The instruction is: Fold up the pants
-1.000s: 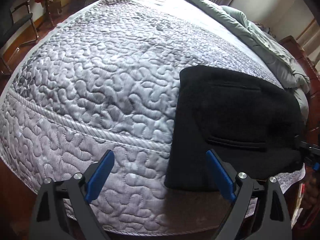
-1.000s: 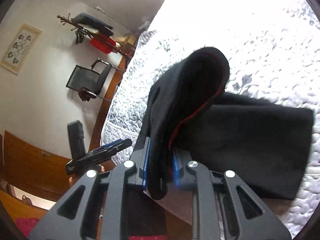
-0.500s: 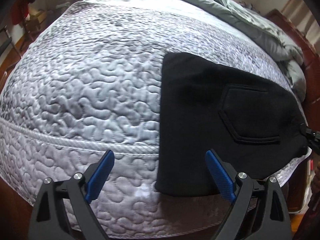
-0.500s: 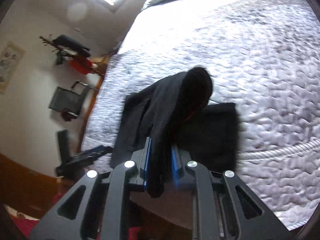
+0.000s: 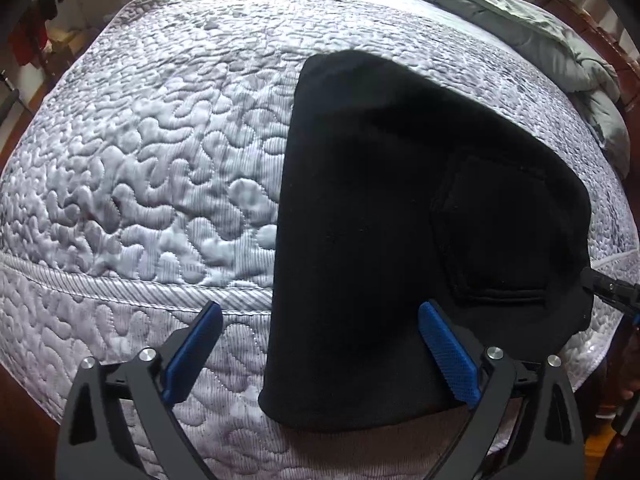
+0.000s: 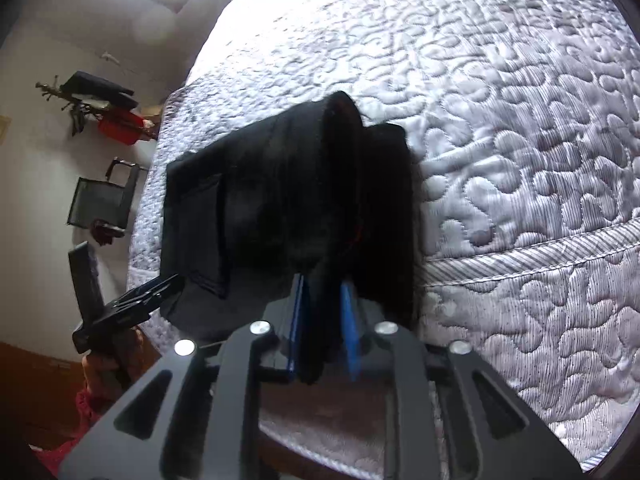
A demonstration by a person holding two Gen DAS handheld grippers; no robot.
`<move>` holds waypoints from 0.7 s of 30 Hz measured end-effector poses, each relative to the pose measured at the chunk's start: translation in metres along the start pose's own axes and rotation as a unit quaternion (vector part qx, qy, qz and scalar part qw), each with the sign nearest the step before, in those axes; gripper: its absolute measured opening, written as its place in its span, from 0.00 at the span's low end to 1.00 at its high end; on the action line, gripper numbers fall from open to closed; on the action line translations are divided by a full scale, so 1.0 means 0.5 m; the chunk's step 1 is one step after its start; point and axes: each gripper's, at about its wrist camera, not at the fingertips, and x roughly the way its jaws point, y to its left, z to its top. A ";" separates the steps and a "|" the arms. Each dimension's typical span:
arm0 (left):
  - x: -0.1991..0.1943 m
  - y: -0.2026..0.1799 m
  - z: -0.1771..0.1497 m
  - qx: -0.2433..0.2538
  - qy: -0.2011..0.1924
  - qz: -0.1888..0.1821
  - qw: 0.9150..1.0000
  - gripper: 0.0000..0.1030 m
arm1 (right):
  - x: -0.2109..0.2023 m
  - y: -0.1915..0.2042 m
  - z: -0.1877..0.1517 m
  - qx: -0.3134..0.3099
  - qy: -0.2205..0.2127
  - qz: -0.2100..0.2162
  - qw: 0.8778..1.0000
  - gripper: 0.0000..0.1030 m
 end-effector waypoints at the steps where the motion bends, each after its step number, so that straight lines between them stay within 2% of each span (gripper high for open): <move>1: -0.009 0.001 0.000 0.003 0.000 -0.006 1.000 0.95 | -0.007 0.002 0.000 -0.002 -0.003 0.004 1.000 0.38; 3: -0.020 0.006 0.001 0.002 0.000 -0.016 1.000 0.95 | -0.023 0.015 0.006 -0.003 -0.013 0.015 1.000 0.58; 7: -0.021 0.015 0.010 -0.005 0.005 -0.027 1.000 0.95 | -0.019 0.013 0.035 0.005 -0.017 0.026 0.999 0.60; 10: -0.013 0.011 0.007 -0.003 0.014 -0.029 0.999 0.95 | 0.021 0.014 0.061 0.011 0.007 0.032 0.999 0.61; 11: -0.008 0.008 0.005 -0.001 0.018 -0.027 0.999 0.95 | 0.032 0.013 0.063 0.016 0.016 0.028 0.999 0.59; 12: -0.005 0.007 0.003 0.001 0.020 -0.029 0.999 0.95 | 0.047 0.013 0.066 0.016 0.024 0.021 0.999 0.44; 13: -0.004 0.003 0.002 0.002 0.021 -0.030 0.999 0.95 | 0.056 0.017 0.069 0.014 0.027 0.020 0.999 0.23; 14: -0.003 -0.003 0.001 0.002 0.021 -0.029 0.999 0.95 | 0.057 0.016 0.070 0.018 0.027 0.026 0.999 0.19; 15: -0.005 -0.003 0.001 0.003 0.020 -0.029 0.999 0.95 | 0.054 0.015 0.070 0.018 0.024 0.034 0.999 0.08; 17: -0.012 -0.002 0.004 0.004 0.018 -0.029 0.999 0.95 | 0.030 0.020 0.073 0.007 0.005 0.049 0.999 0.07; 21: -0.029 -0.003 0.004 0.007 0.005 -0.026 1.000 0.95 | -0.013 0.033 0.075 -0.009 -0.020 0.012 1.000 0.07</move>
